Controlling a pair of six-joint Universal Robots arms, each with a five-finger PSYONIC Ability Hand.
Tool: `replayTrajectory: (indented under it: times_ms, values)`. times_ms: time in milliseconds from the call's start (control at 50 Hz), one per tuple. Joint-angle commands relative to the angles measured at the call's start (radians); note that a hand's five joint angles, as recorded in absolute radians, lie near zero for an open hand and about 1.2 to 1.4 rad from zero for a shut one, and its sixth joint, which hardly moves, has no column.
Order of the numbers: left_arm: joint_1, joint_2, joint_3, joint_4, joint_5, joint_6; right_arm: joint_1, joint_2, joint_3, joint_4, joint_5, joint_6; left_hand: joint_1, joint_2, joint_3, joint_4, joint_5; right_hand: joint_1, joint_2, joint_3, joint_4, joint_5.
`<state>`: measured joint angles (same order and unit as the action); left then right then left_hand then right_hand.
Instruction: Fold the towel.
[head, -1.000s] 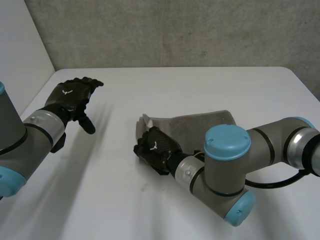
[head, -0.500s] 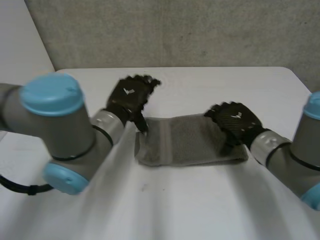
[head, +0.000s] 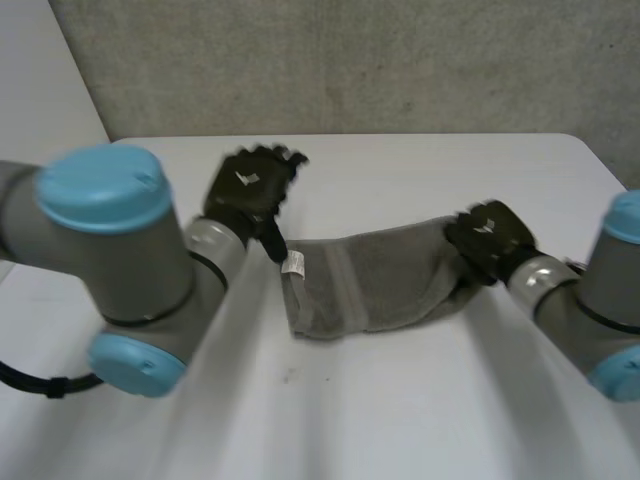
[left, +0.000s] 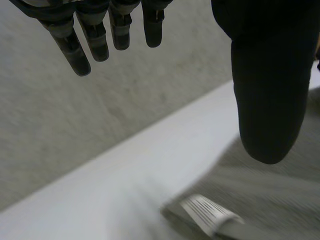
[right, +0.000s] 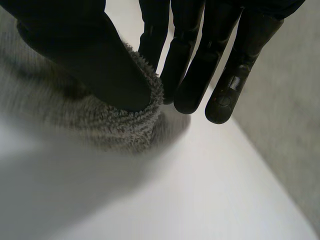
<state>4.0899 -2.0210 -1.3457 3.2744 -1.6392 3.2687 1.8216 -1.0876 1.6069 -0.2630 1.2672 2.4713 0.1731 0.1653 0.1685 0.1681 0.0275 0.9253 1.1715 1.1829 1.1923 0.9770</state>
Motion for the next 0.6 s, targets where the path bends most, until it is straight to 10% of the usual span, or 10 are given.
replayTrajectory:
  times_ms: [20, 360, 420, 600]
  values:
    - [0.110, 0.146, -0.013, 0.004, -0.001, -0.007, 0.261, 0.046, -0.155, -0.001, 0.001, 0.116, 0.005, 0.013, 0.010, 0.010, -0.024, 0.471, 0.225, 0.213, 0.204, 0.245]
    - [0.184, 0.174, -0.043, -0.001, 0.010, -0.129, 0.515, 0.241, -0.228, 0.013, -0.043, 0.143, 0.020, 0.028, 0.024, 0.025, -0.009, 0.471, 0.225, 0.213, 0.204, 0.245]
    - [0.173, 0.144, -0.041, 0.001, 0.015, -0.124, 0.498, 0.160, -0.203, 0.014, -0.032, 0.155, 0.029, 0.036, 0.033, 0.034, 0.000, -0.751, -0.997, -1.008, -1.018, -0.977]
    - [0.120, 0.049, -0.012, 0.005, 0.012, -0.136, 0.345, -0.047, -0.085, 0.025, -0.022, 0.257, 0.040, 0.048, 0.045, 0.045, 0.011, -0.751, -0.997, -1.008, -1.018, -0.977]
